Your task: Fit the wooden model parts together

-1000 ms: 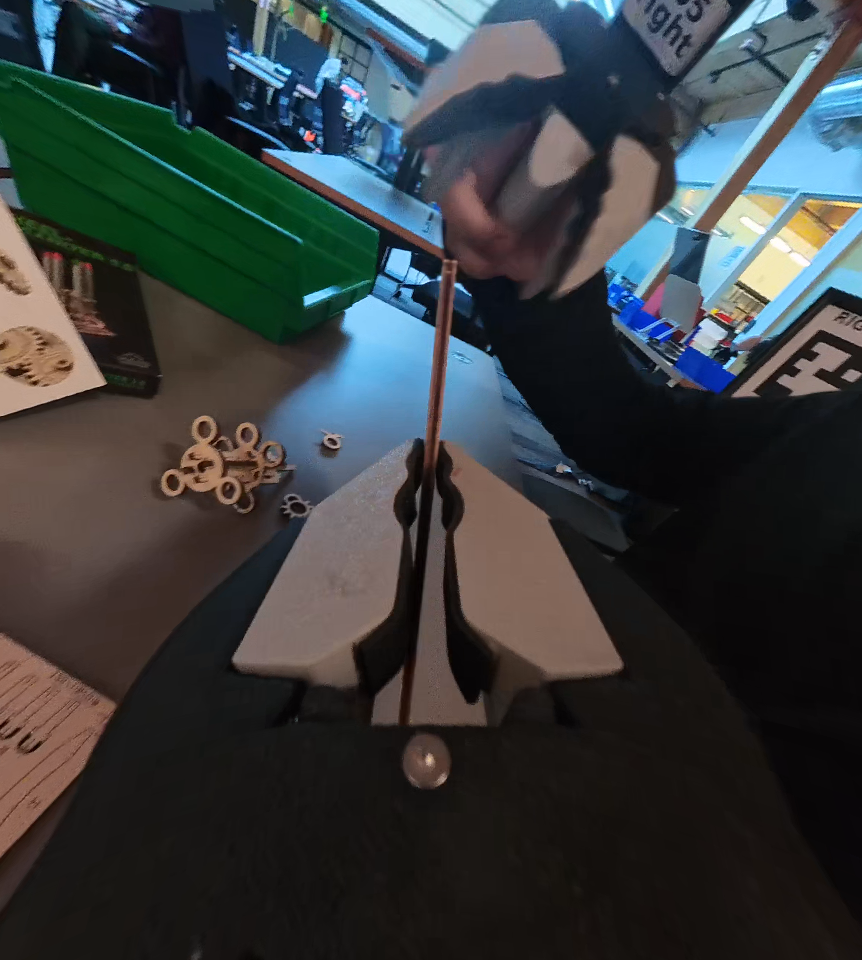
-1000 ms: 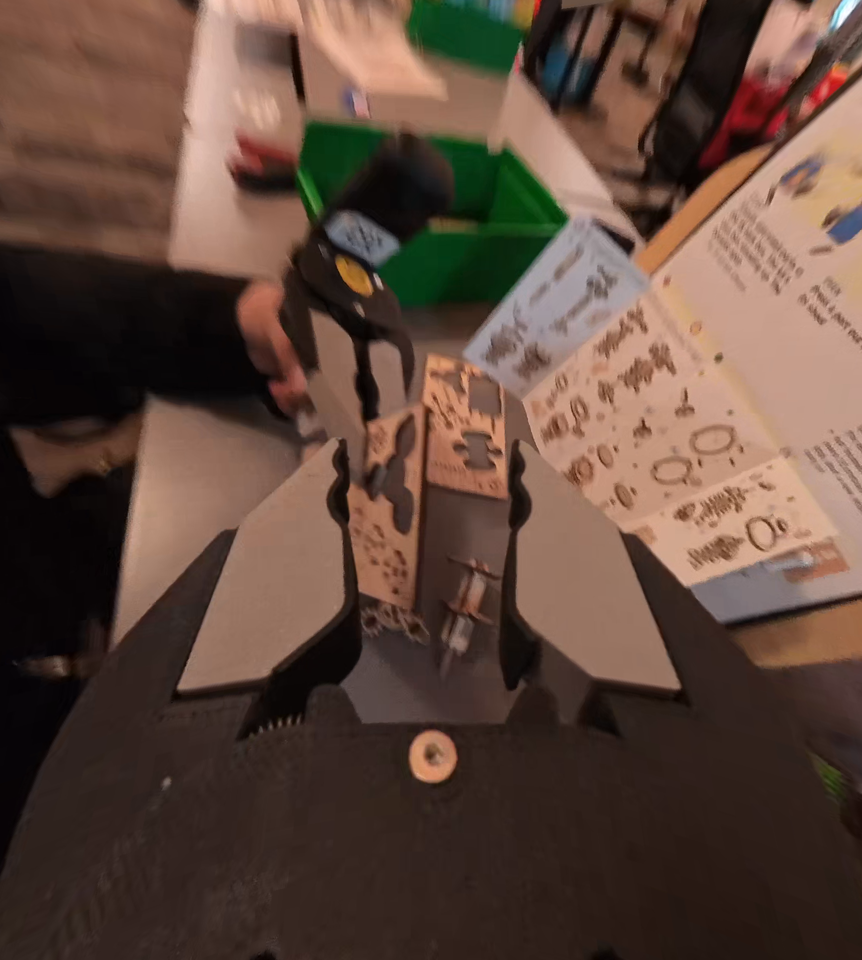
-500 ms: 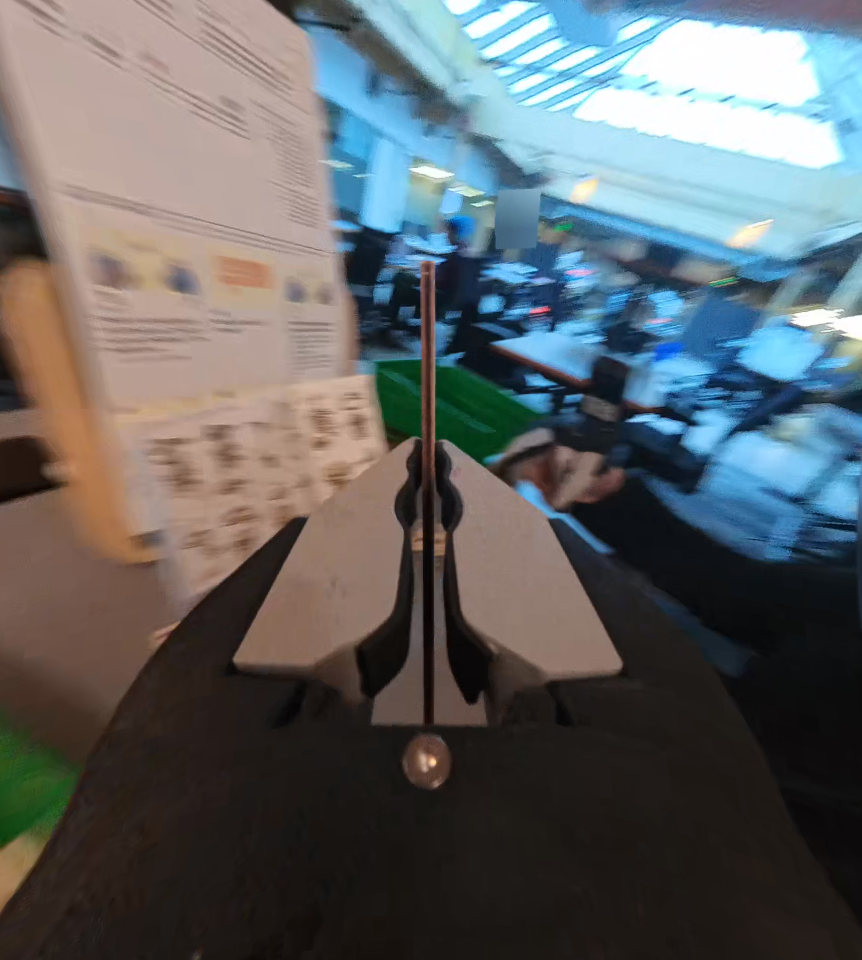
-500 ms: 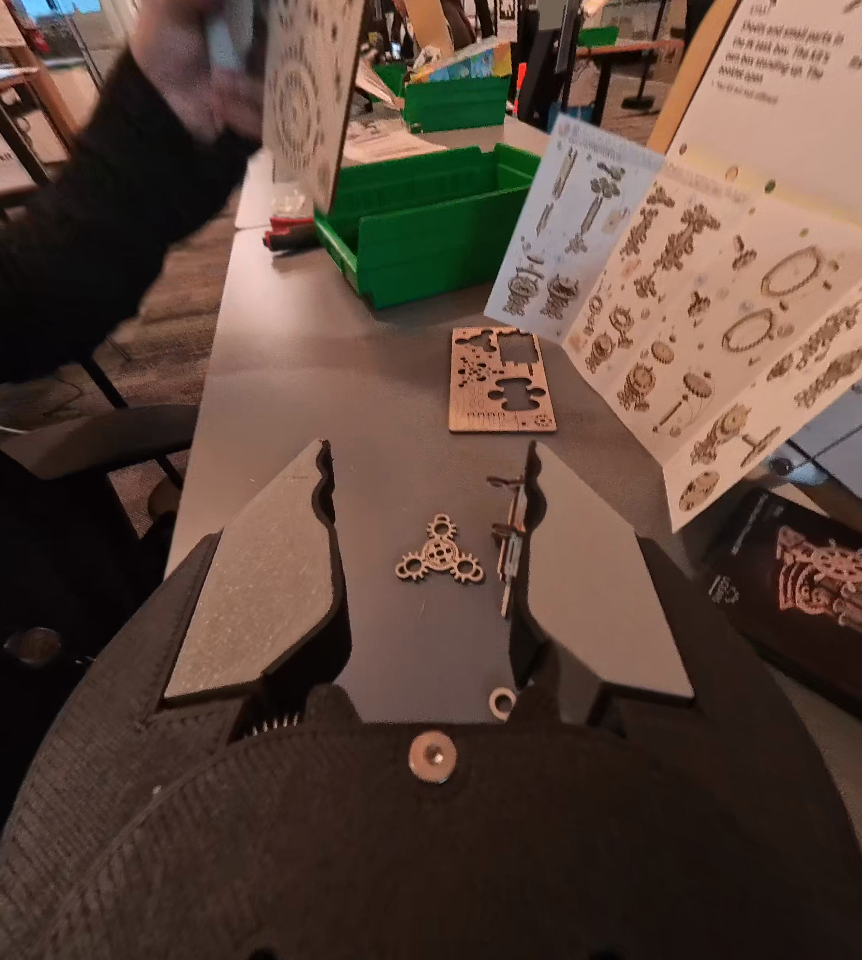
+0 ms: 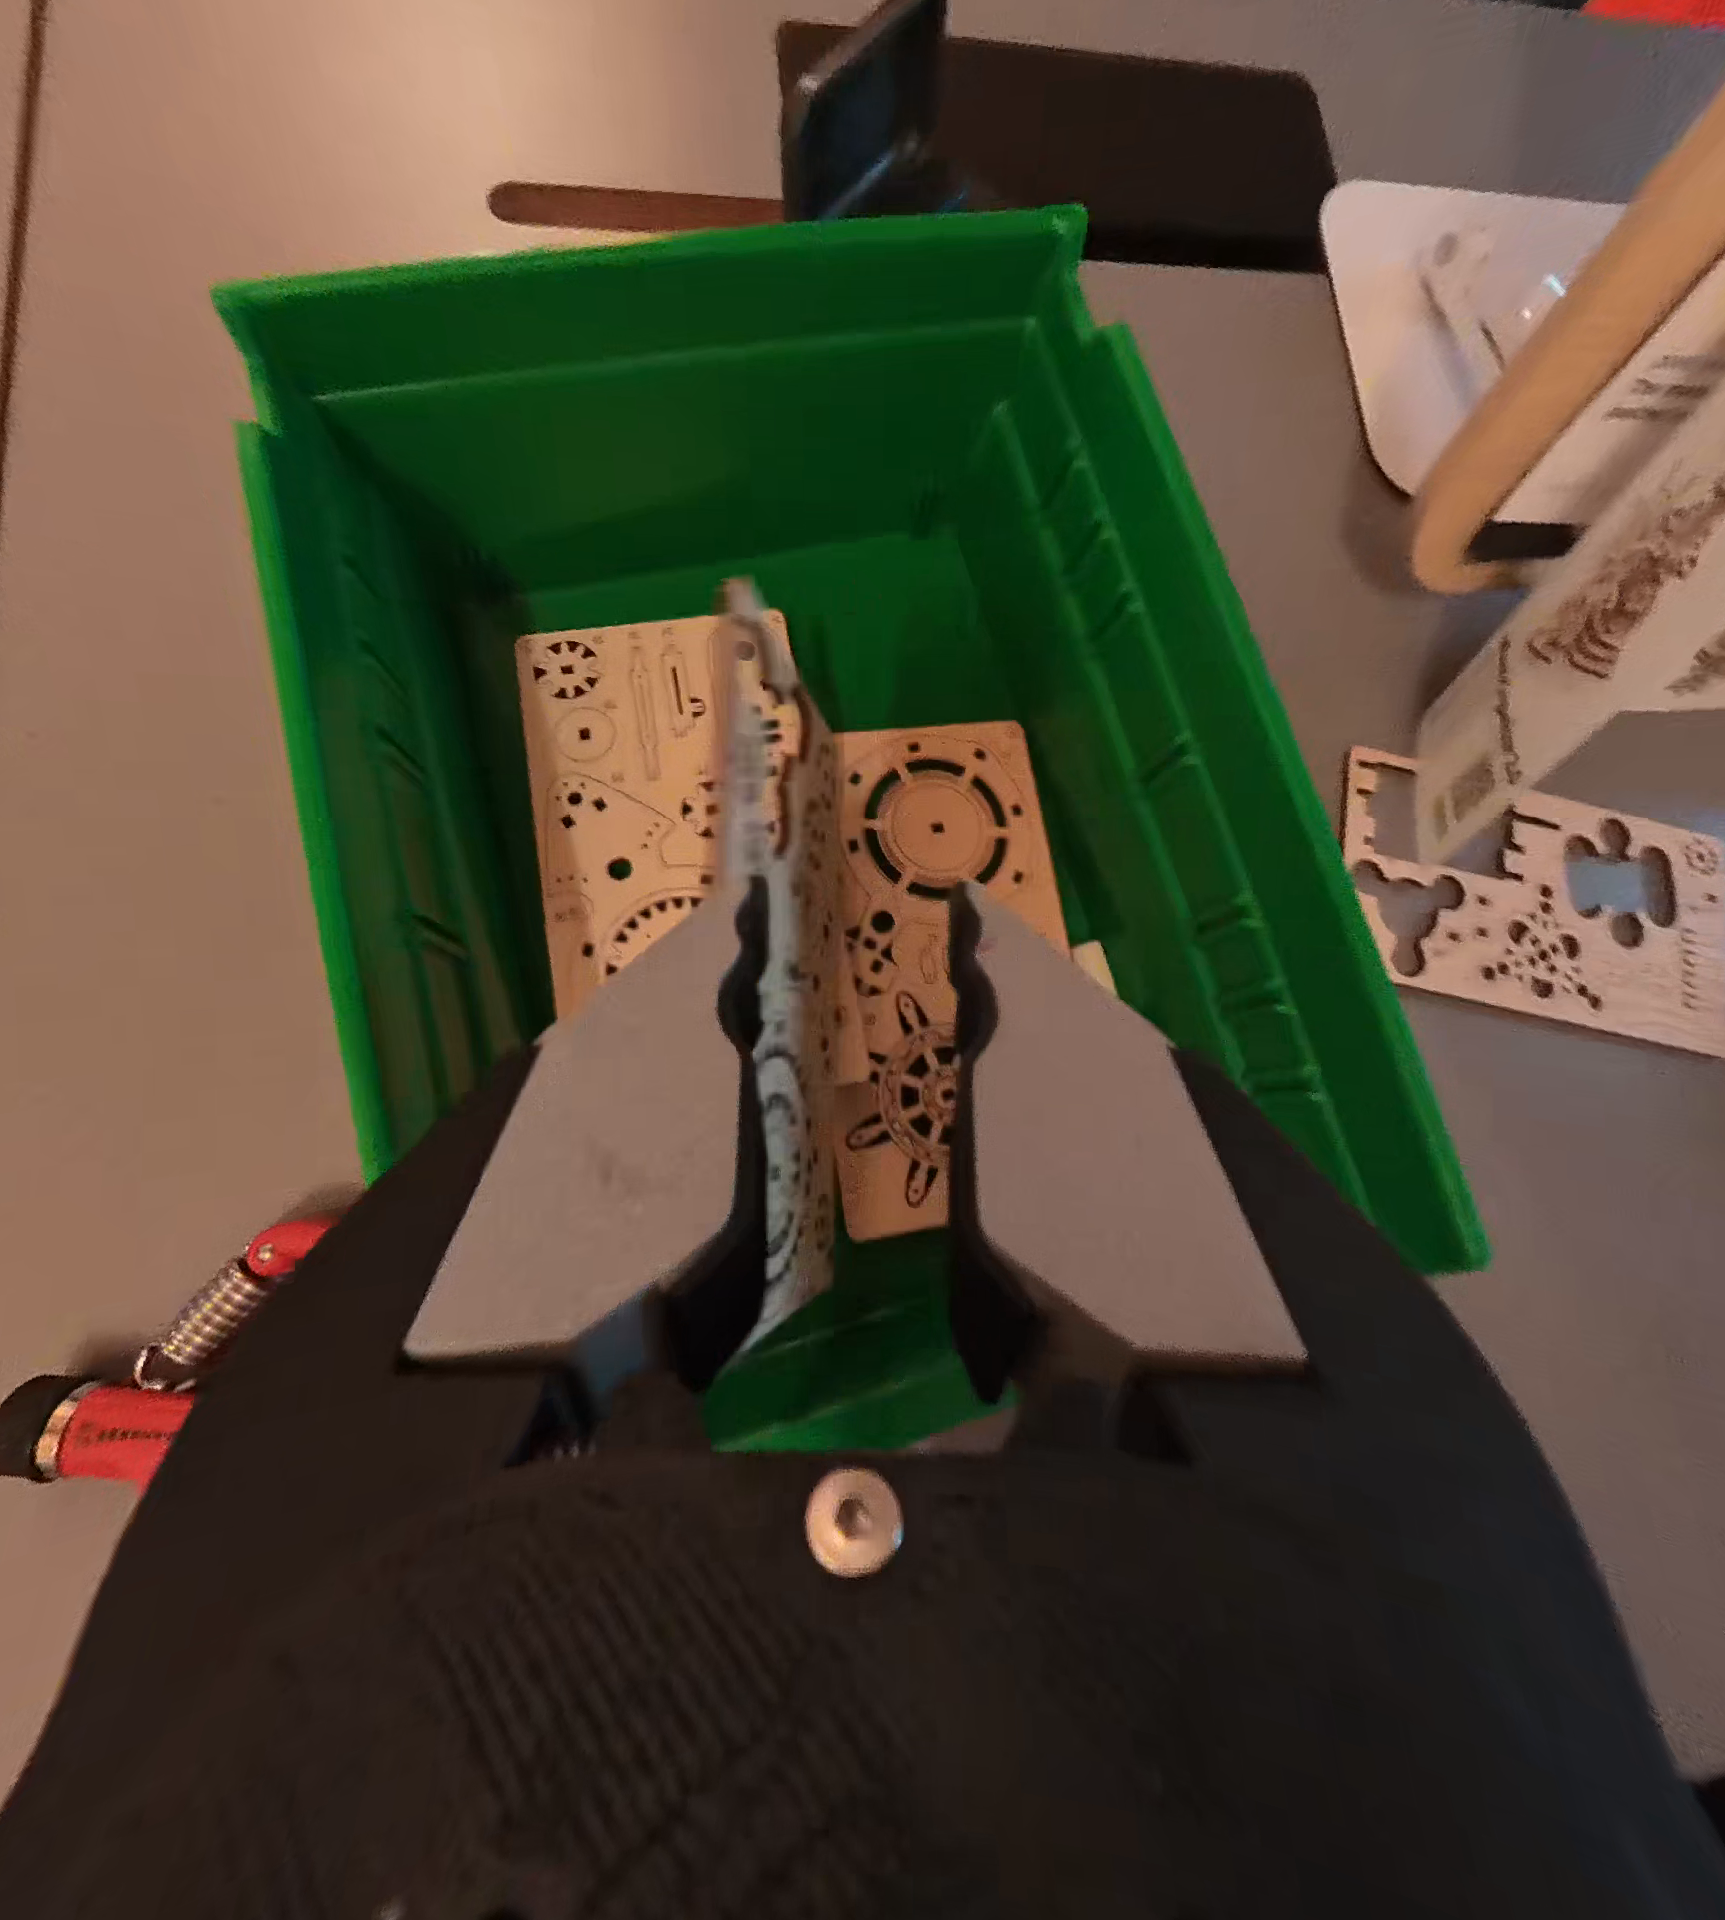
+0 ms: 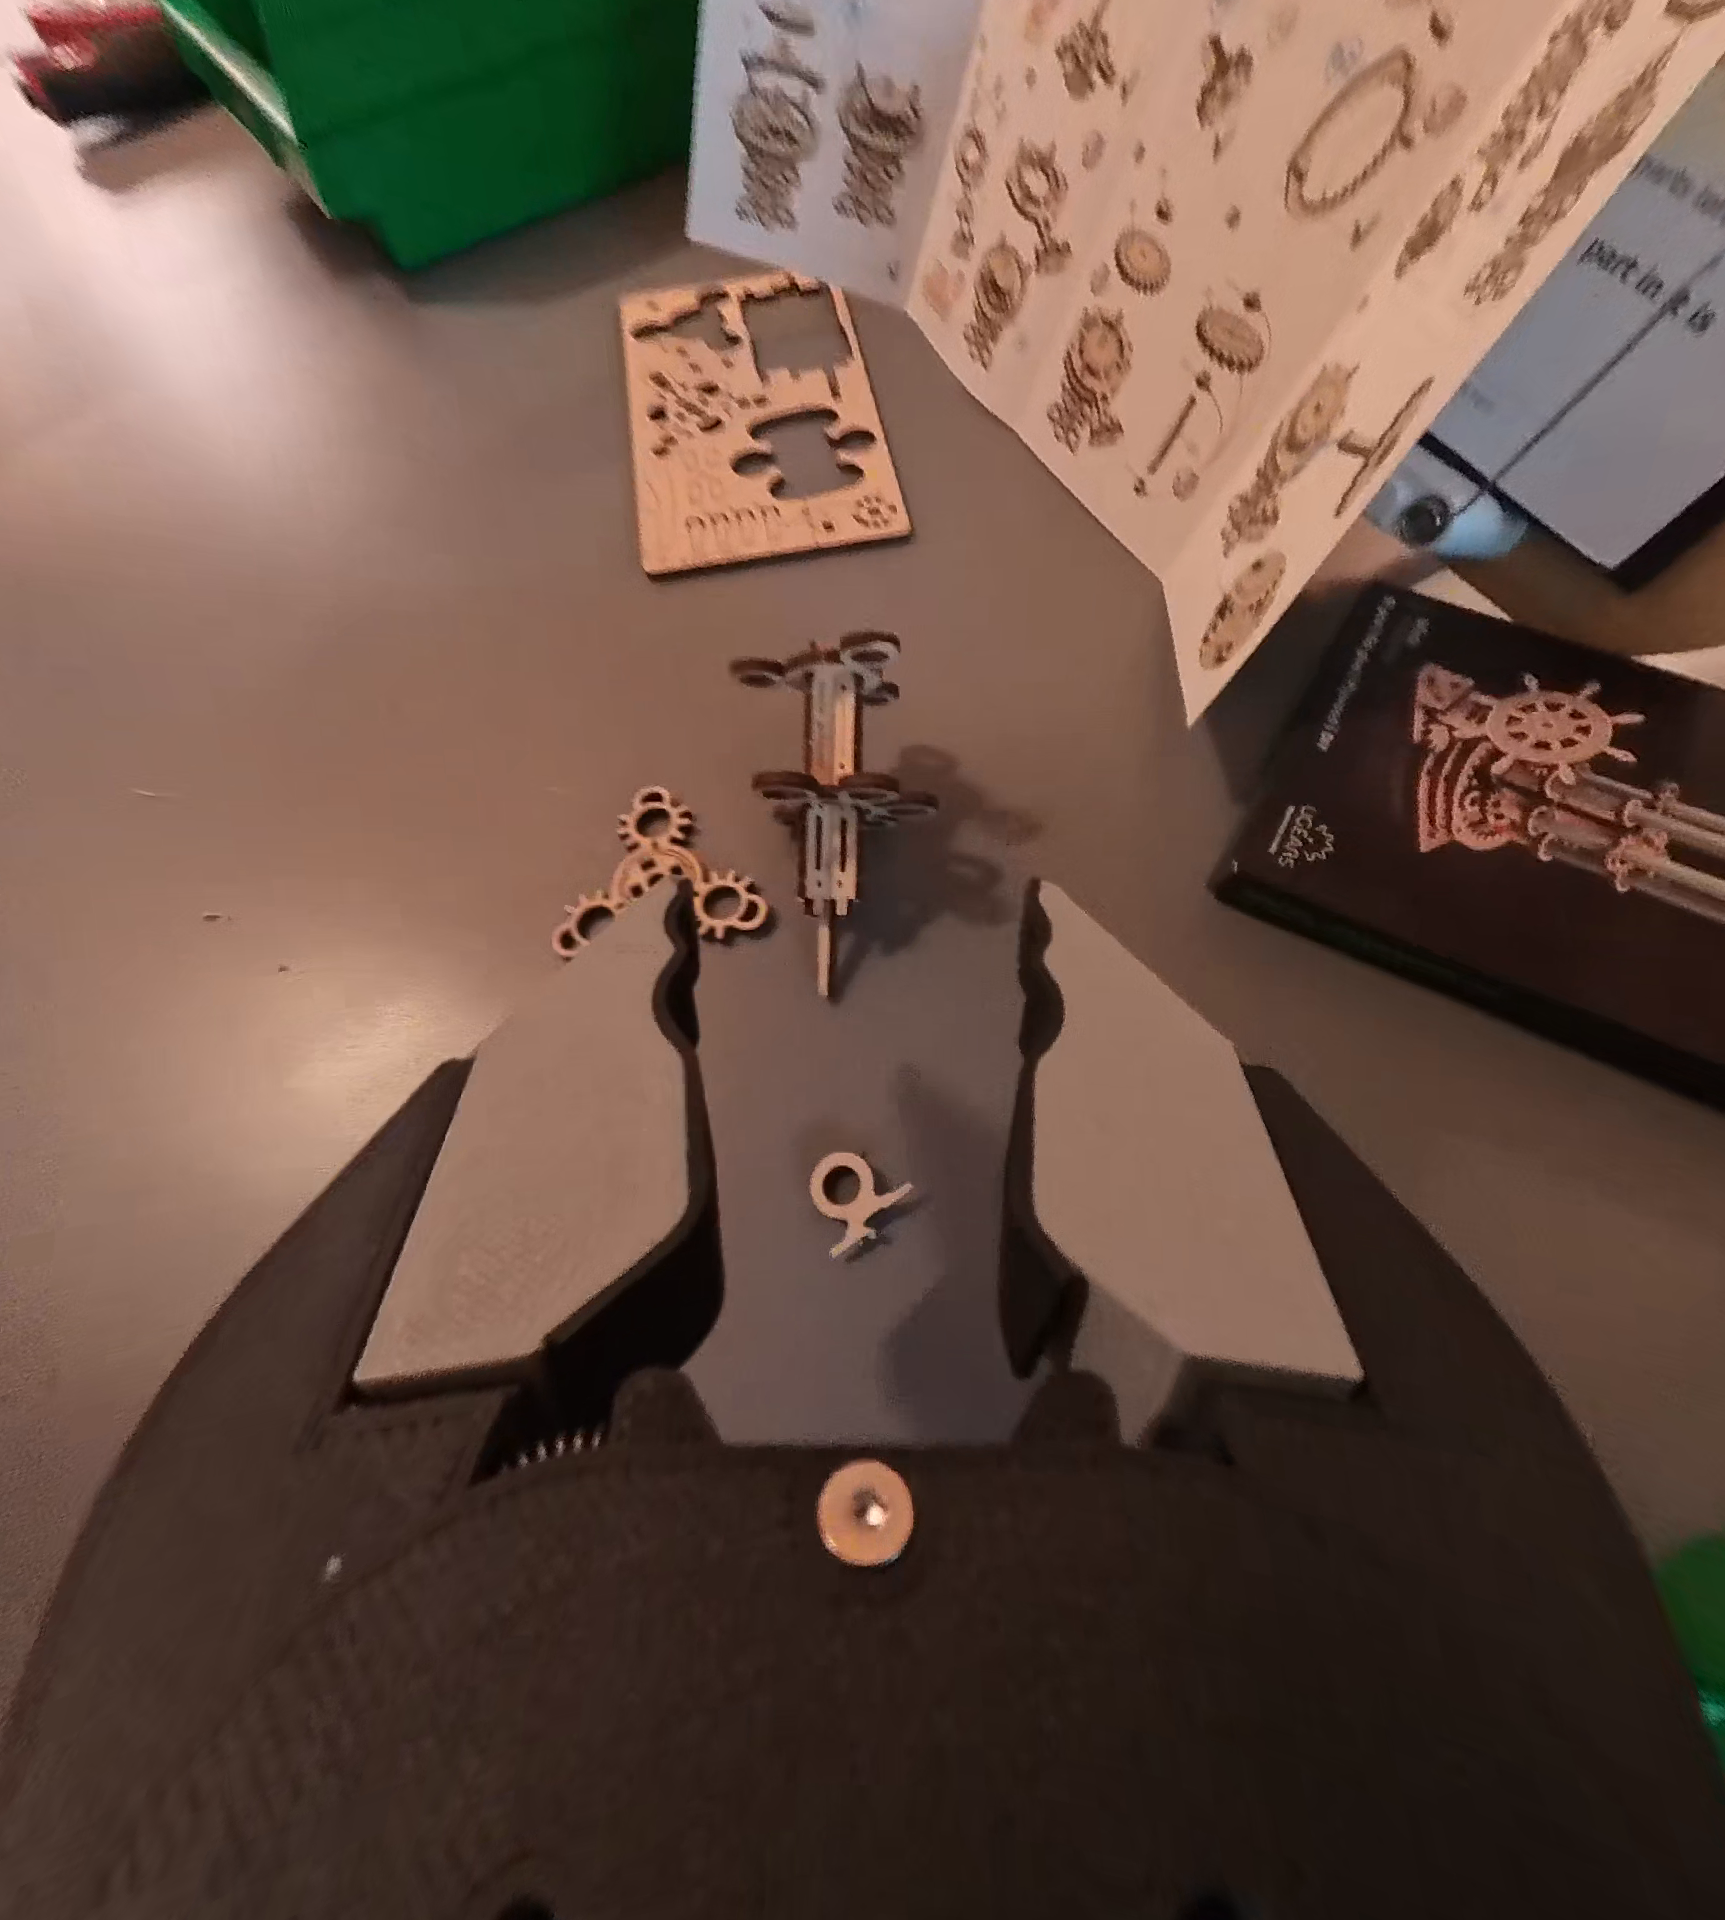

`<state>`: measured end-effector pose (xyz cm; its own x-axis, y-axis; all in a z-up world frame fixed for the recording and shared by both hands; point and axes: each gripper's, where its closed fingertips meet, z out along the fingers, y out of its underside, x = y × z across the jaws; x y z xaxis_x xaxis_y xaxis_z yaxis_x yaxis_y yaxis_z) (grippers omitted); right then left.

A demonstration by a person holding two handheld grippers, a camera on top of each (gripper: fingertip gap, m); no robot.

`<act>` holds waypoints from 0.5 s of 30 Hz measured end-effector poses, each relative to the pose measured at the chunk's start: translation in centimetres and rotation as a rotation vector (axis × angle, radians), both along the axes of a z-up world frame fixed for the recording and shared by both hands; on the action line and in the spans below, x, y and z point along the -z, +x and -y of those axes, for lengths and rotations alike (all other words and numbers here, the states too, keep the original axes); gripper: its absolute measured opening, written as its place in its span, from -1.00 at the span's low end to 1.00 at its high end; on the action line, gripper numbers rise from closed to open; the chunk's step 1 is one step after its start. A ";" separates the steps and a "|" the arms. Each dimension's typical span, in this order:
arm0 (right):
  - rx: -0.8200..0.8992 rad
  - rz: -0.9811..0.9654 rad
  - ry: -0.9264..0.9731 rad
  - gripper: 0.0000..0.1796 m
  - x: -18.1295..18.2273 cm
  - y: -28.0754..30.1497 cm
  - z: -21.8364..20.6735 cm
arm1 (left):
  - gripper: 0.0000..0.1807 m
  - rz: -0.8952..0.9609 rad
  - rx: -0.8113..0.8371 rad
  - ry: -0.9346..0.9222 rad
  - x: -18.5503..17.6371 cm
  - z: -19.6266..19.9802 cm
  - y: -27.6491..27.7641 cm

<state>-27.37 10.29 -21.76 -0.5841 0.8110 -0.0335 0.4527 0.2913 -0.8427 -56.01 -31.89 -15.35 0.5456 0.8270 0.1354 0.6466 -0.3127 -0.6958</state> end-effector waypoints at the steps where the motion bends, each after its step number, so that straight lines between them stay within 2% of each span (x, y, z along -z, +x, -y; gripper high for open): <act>1: 0.009 0.005 0.024 -0.35 0.4 -0.3 0.0 | -0.58 -0.021 -0.012 0.000 -0.3 0.0 -0.2; 5: 0.016 0.033 0.112 -0.38 1.9 -1.7 1.0 | -0.47 -0.129 -0.043 -0.067 -2.5 0.2 -0.1; 9: -0.002 0.104 0.190 -0.44 4.0 -2.8 1.8 | -0.42 -0.301 0.018 -0.072 -6.8 -2.4 2.2; 11: -0.030 0.150 0.211 -0.48 5.2 -2.7 2.2 | -0.41 -0.366 0.115 -0.012 -8.5 -5.6 4.8; 12: -0.047 0.155 0.201 -0.61 5.2 -2.7 2.5 | -0.41 -0.383 0.188 0.039 -8.9 -7.7 6.6; 13: -0.048 0.149 0.192 -0.83 4.9 -2.8 2.6 | -0.42 -0.383 0.276 0.094 -9.0 -10.1 8.7; 15: -0.028 0.099 0.182 -0.84 3.8 -3.3 2.2 | -0.44 -0.336 0.468 0.205 -7.9 -15.0 13.2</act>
